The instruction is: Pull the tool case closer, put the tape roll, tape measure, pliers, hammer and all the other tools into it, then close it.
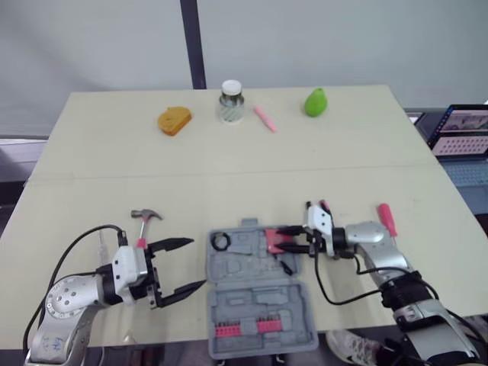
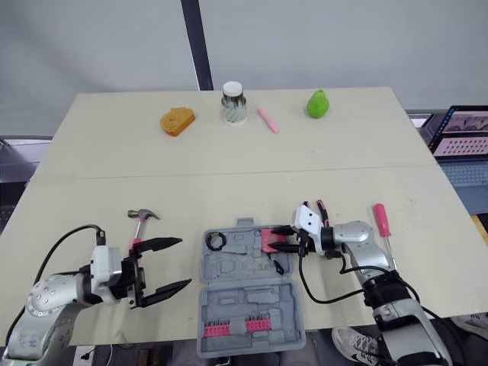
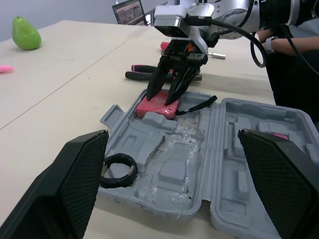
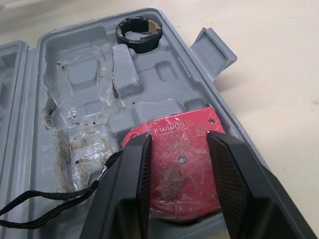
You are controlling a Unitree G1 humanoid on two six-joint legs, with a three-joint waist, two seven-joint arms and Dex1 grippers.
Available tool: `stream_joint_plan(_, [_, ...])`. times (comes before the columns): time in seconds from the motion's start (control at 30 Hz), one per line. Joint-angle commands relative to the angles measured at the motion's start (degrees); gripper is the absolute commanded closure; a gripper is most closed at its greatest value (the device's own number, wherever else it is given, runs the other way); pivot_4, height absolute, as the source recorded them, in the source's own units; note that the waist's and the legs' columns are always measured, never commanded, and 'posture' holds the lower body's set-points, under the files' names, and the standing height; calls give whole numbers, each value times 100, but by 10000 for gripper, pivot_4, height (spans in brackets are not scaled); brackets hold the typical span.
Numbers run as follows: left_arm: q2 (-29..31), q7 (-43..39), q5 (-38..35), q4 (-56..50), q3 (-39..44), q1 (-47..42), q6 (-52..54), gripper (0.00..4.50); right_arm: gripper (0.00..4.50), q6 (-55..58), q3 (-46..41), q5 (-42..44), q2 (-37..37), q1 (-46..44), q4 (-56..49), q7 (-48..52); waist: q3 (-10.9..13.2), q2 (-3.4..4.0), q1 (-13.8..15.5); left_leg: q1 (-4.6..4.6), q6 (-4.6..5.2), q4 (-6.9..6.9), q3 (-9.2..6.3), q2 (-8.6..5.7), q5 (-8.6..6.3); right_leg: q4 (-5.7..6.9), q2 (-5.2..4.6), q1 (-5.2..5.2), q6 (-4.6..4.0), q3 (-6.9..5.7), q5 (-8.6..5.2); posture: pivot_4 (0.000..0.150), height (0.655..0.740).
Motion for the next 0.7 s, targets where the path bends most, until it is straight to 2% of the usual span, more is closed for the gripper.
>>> stream_joint_plan(0.03, [59,91,-117,-275,65,-39,118,0,26432,1,41,-260,-16,107,234,-143,-1,0,-1,1,-1,0,0,0,0,0,0,0,0,1,0,1500,6950])
stream_joint_plan(0.27, [20,290,-171,-577,9,-152,450,0,26432,260,-184,-26,-67,117,-286,-281,-1,0,-1,1,-3,0,-1,0,-1,0,-1,-1,-1,2,0,1500,6950])
stream_joint_plan(0.5, [163,517,-672,-757,193,-585,1237,0,26432,1736,-900,736,-684,215,-2505,-531,10,17,25,-16,-2,0,-1,-2,-2,-2,-4,-15,-1,3,0,1500,6950])
stream_joint_plan(0.63, [193,705,-629,-811,265,-444,1480,0,26432,2716,-1331,1171,-1252,770,-3849,-659,10,16,57,-16,-1,-7,-3,0,-2,-6,-3,-14,-1,2,0,1500,6950])
stream_joint_plan(0.7, [118,687,-570,-858,399,-59,1331,0,26432,3125,-1693,1356,-1555,1410,-4562,-805,10,16,112,-16,1,-10,-4,-1,-4,-12,-3,-12,-1,2,0,1500,6950])
